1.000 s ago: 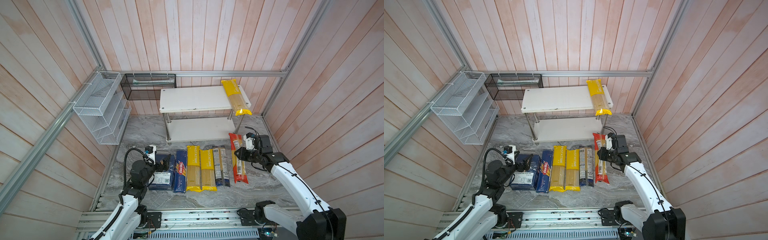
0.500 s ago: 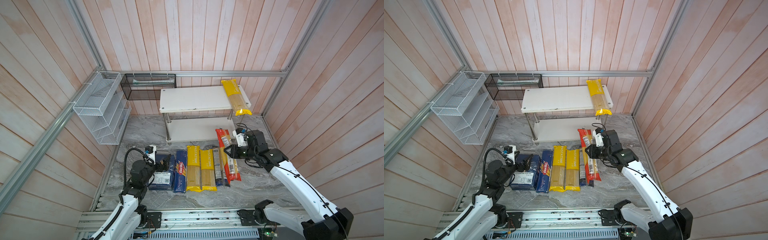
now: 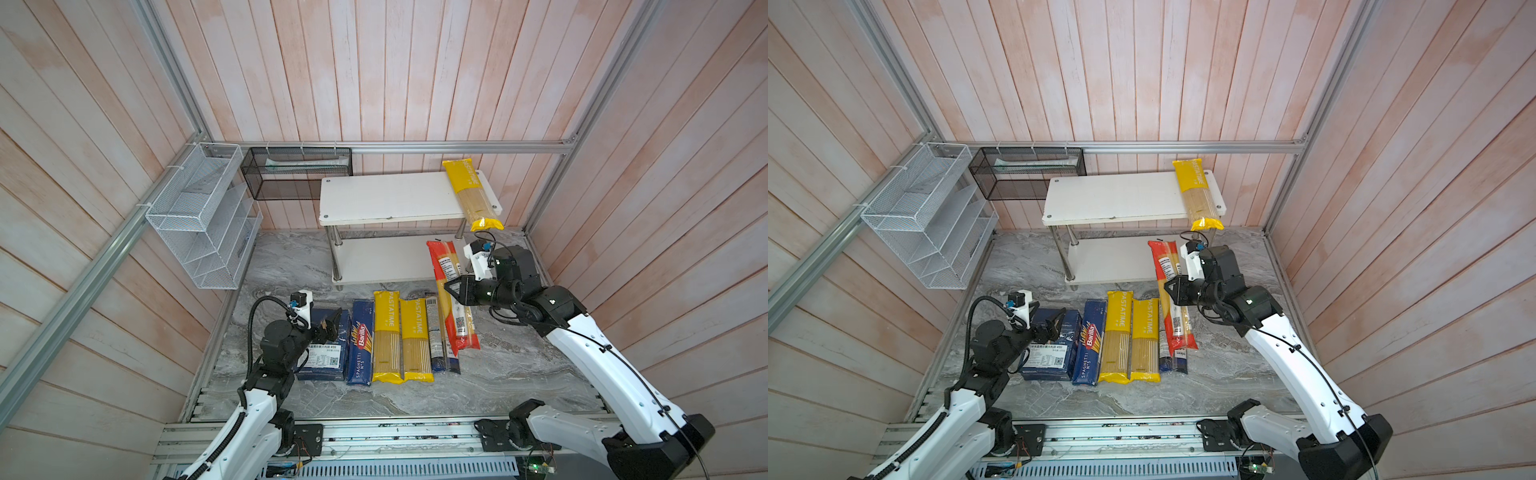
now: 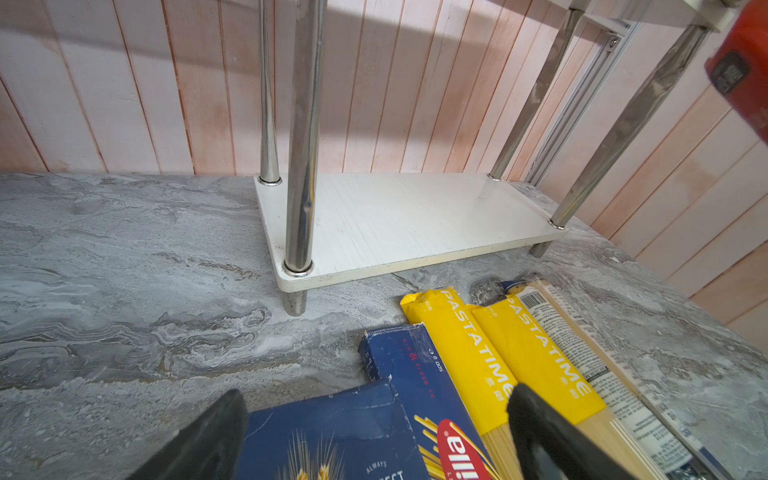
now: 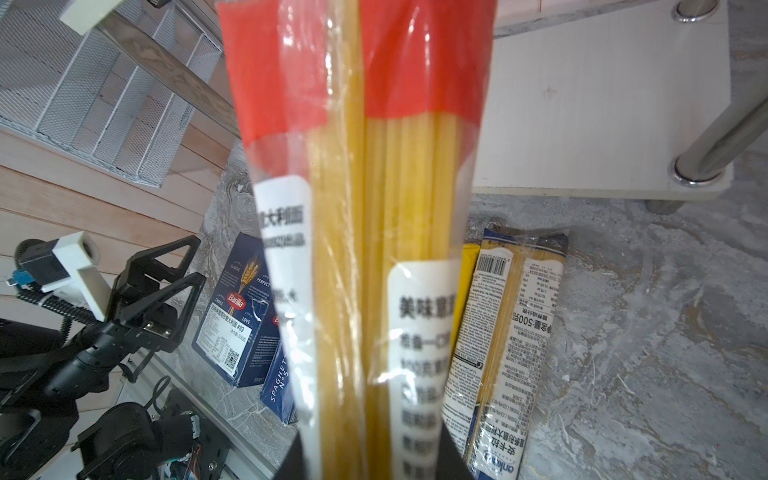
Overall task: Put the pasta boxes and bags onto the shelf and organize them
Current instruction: 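Lift the red spaghetti bag upright toward the top shelf with the right gripper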
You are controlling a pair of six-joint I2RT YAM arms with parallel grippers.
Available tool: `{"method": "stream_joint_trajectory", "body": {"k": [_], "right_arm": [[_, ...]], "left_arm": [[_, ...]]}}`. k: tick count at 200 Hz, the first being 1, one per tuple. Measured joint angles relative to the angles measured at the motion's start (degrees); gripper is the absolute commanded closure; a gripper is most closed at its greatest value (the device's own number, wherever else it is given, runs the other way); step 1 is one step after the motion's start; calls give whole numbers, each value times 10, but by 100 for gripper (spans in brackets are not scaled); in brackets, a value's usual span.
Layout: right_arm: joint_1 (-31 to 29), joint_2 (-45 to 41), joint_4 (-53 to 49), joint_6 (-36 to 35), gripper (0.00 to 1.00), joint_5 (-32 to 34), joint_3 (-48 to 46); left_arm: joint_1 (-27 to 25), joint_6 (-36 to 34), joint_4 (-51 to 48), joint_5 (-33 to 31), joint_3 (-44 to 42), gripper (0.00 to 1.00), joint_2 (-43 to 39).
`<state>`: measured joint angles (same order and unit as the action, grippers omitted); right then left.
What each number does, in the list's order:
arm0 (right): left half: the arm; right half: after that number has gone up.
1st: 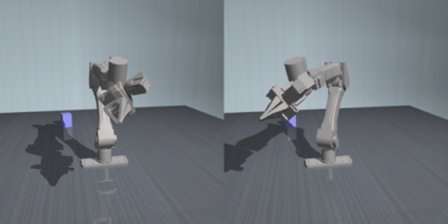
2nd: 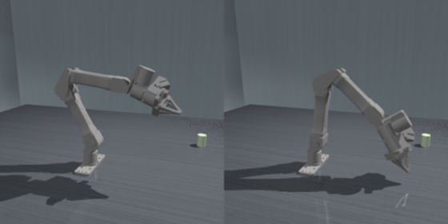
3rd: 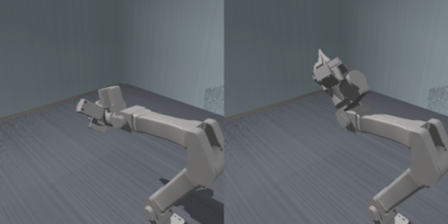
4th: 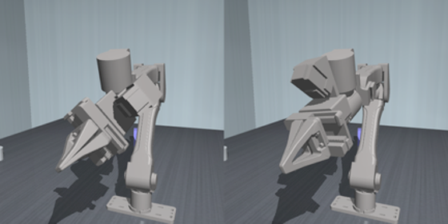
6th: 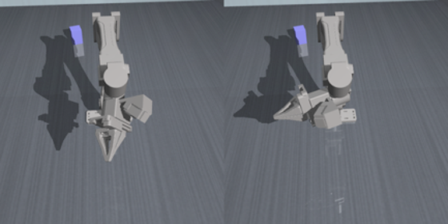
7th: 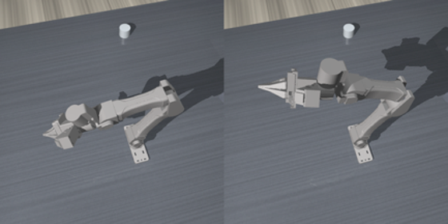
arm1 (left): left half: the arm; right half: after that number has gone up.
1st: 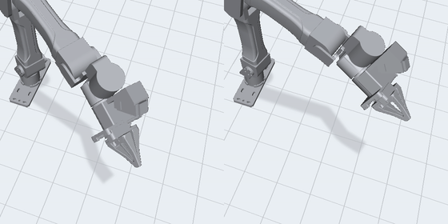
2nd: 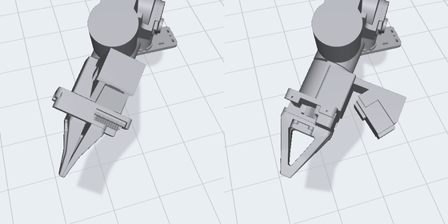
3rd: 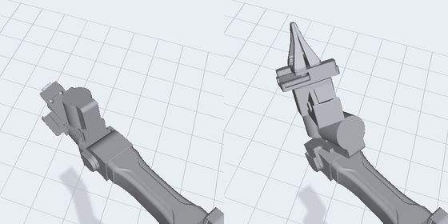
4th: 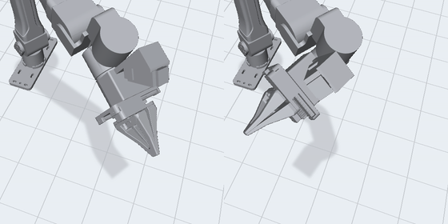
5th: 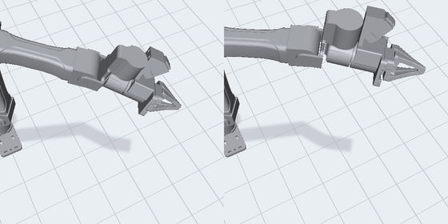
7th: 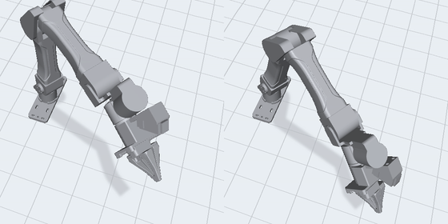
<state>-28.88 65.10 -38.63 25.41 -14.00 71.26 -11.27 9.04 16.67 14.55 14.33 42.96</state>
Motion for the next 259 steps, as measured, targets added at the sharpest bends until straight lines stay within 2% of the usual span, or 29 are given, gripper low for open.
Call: {"method": "stream_joint_trajectory", "body": {"k": [110,197,259], "right_arm": [[-17,70,-24,-23,85,18,135],[-12,204,-68,-57,86,40,350],[30,289,-93,-75,86,26,476]], "left_arm": [[0,0,0,0,0,0,0],[0,0,0,0,0,0,-6],[0,0,0,0,0,0,-11]]}}
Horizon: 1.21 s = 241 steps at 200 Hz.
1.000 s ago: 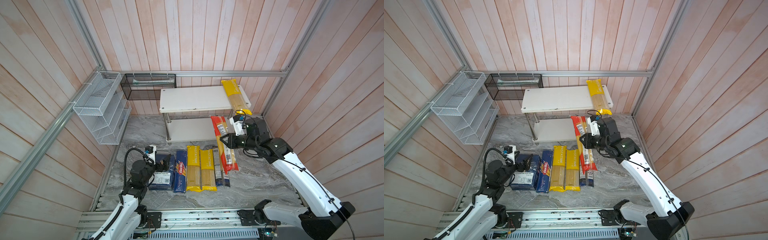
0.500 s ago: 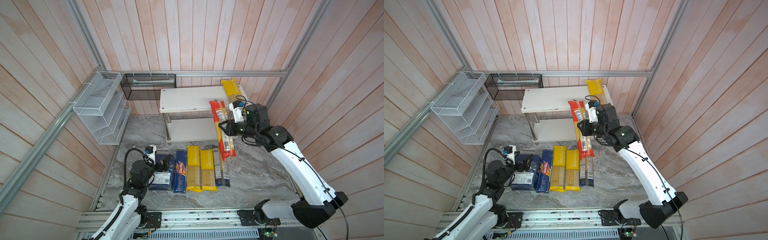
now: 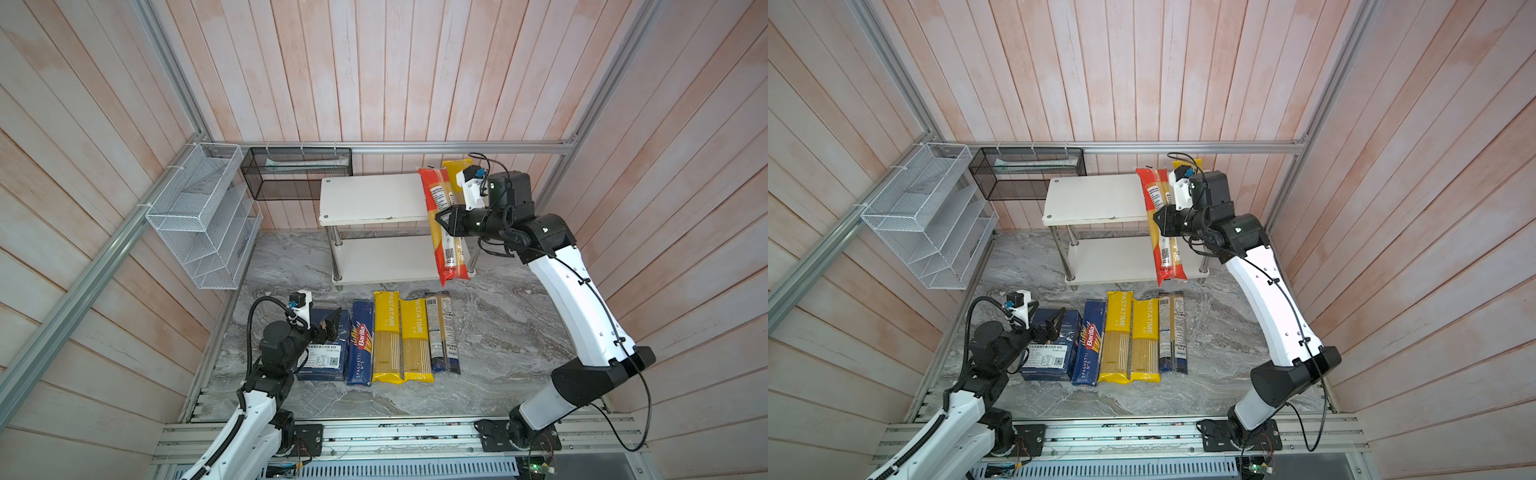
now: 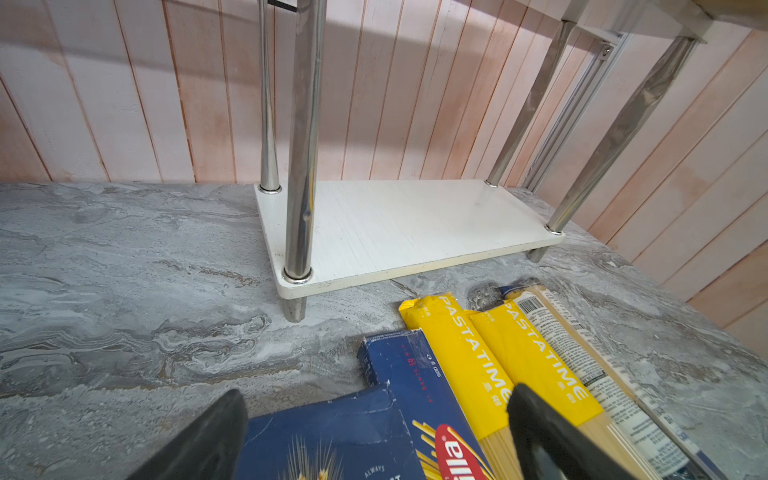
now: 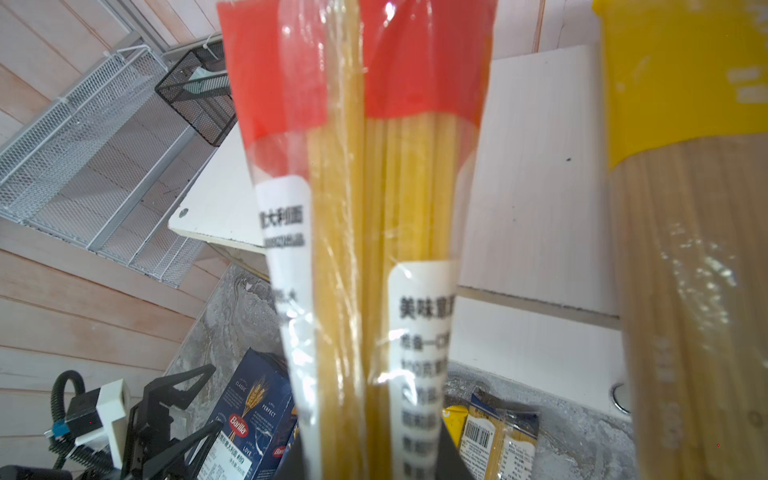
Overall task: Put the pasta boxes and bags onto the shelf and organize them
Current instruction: 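Lift the red spaghetti bag upright toward the top shelf with the right gripper, then lower the red spaghetti bag onto the top shelf beside the yellow bag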
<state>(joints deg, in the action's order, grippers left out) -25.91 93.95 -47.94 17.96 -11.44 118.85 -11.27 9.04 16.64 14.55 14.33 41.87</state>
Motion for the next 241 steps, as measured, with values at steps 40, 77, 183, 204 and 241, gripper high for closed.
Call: {"method": "stream_joint_trajectory", "body": {"k": [40,77,183,204,241], "right_arm": [[16,58,-11,-9,86,-12,70],[33,93,-20,-11,86,-37,99],[77,161,-10,-6,86,-103,201],[89,168,-2,0,86,-121,203],[96,181,19,3,86,-140,203]], "left_arm": [[0,0,0,0,0,0,-4],[0,0,0,0,-3,0,-12],[0,0,0,0,-3,0,-12],[0,0,0,0,-3,0,-12],[0,0,-2,0,-3,0,-12]]}}
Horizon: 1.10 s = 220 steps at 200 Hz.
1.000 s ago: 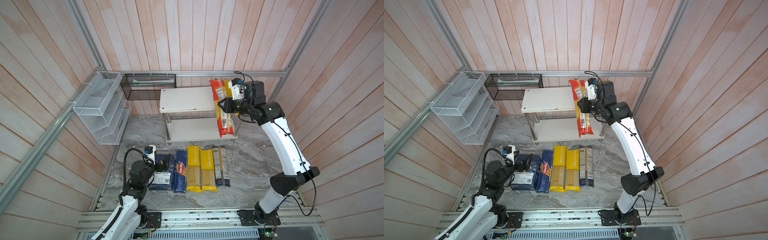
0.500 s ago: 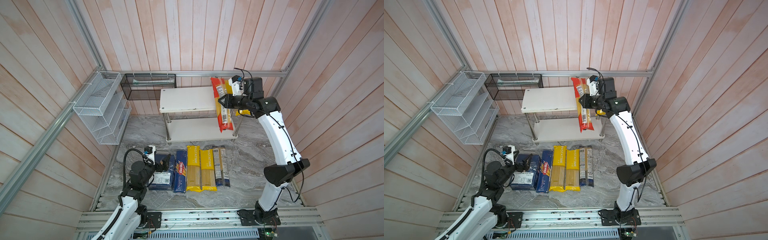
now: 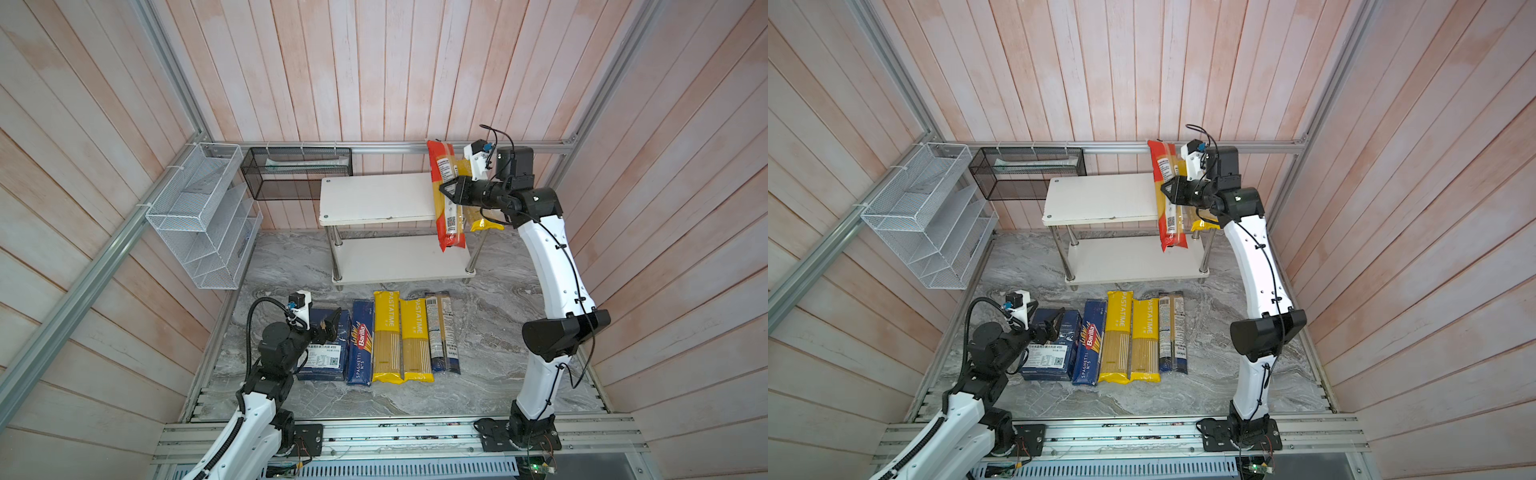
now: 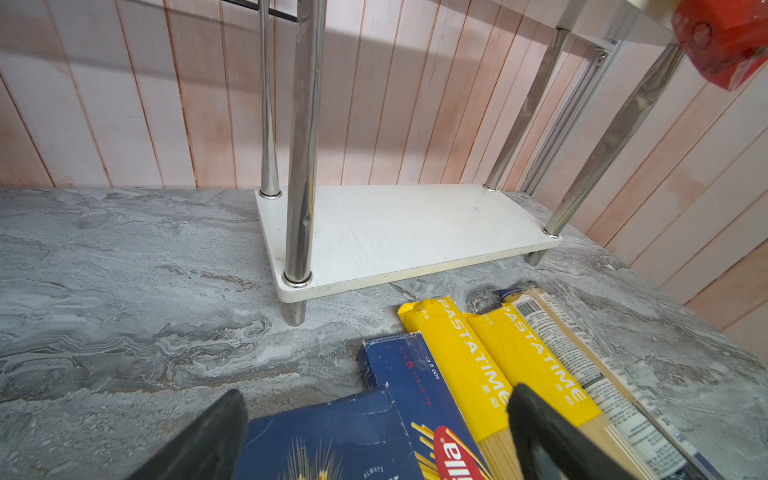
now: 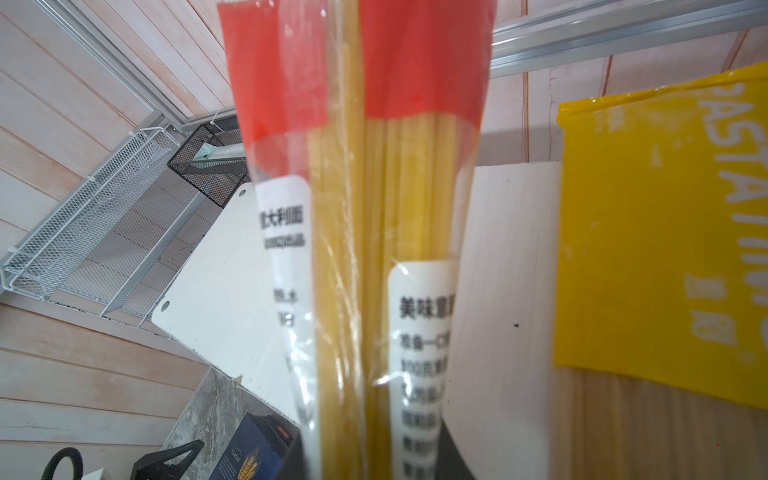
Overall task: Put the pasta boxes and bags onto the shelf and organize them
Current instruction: 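Lower the red spaghetti bag onto the top shelf beside the yellow bag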
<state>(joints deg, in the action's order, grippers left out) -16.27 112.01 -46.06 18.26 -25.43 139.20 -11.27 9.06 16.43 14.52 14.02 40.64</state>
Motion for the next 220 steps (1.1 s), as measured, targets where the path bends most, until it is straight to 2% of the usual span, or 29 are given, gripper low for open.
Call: {"method": "stream_joint_trajectory", "body": {"k": [38,53,90,106,128,220], "right_arm": [[0,7,14,2,85,-6,4],[0,10,17,5,80,-7,6],[3,17,34,17,79,-16,8],[5,19,39,23,73,-17,9],[7,23,46,28,71,-17,9],[14,33,93,43,64,-15,-12]], "left_arm": [[0,0,-2,0,0,0,0],[0,0,-2,0,0,0,0],[0,0,-2,0,0,0,0],[0,0,-2,0,0,0,0],[0,0,-2,0,0,0,0],[0,0,-2,0,0,0,3]]}}
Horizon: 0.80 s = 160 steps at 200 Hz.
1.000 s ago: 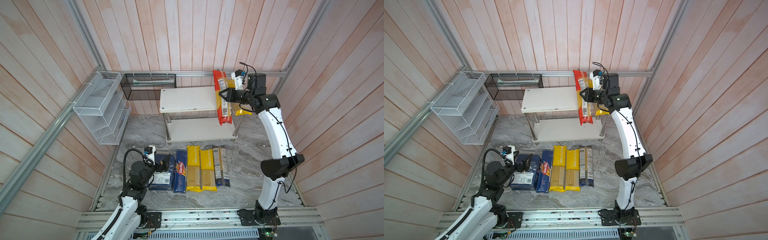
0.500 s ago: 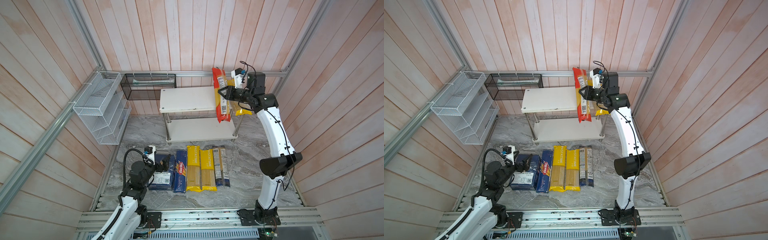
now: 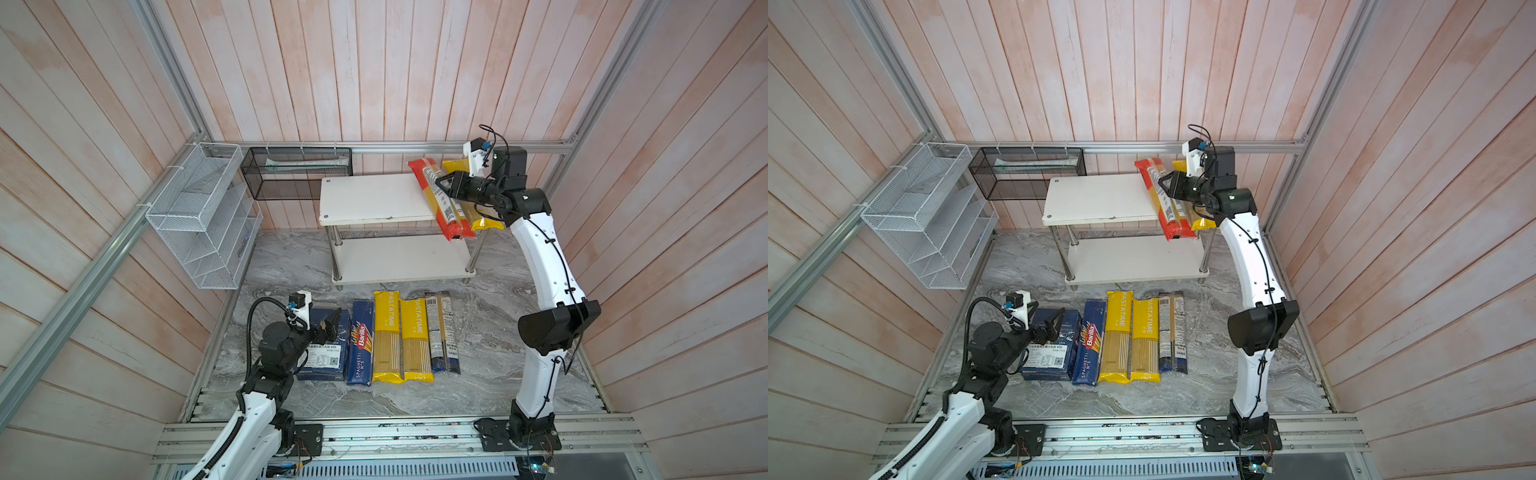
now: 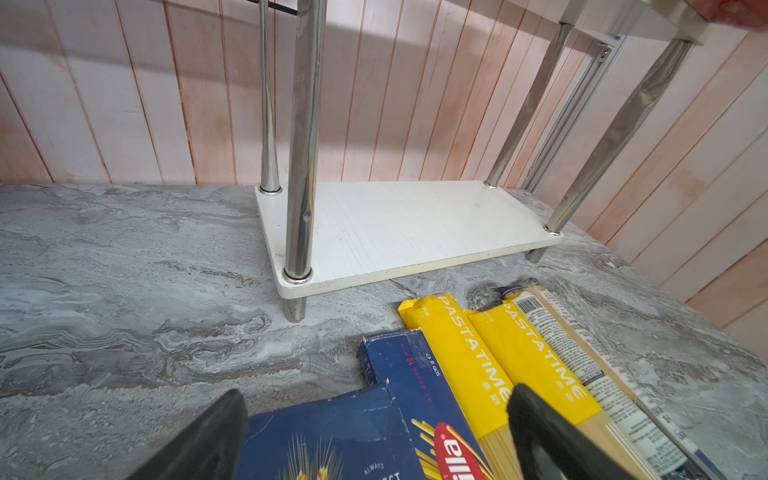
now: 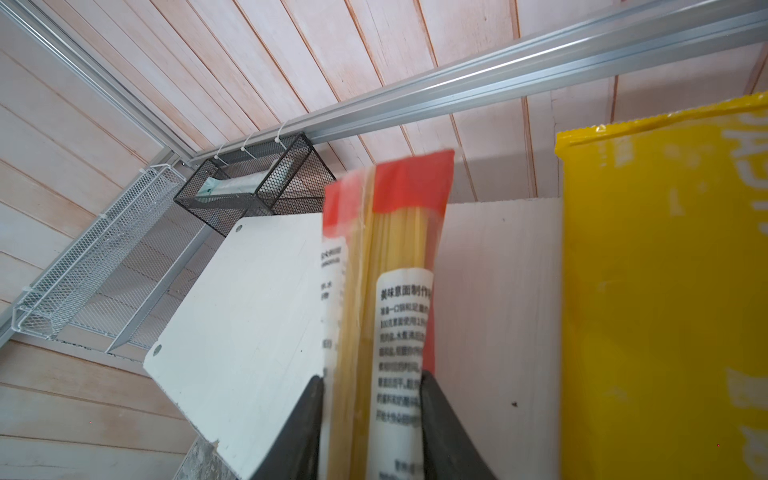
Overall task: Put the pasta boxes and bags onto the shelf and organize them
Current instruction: 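Lower the red spaghetti bag onto the top shelf beside the yellow bag, then open the right gripper and draw it back from the red bag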
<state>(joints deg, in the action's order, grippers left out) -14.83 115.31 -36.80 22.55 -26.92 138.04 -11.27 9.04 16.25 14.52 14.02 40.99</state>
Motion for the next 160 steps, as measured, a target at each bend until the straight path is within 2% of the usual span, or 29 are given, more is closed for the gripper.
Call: {"method": "stream_joint_trajectory", "body": {"k": [90,136,160], "right_arm": [[-2,-27,33,-16,59,-4,-18],[-37,-173,26,-64,58,9,-152],[-49,-287,51,-75,58,18,-277]], "left_arm": [[0,0,0,0,0,0,1],[0,0,0,0,0,0,1],[0,0,0,0,0,0,0]]}}
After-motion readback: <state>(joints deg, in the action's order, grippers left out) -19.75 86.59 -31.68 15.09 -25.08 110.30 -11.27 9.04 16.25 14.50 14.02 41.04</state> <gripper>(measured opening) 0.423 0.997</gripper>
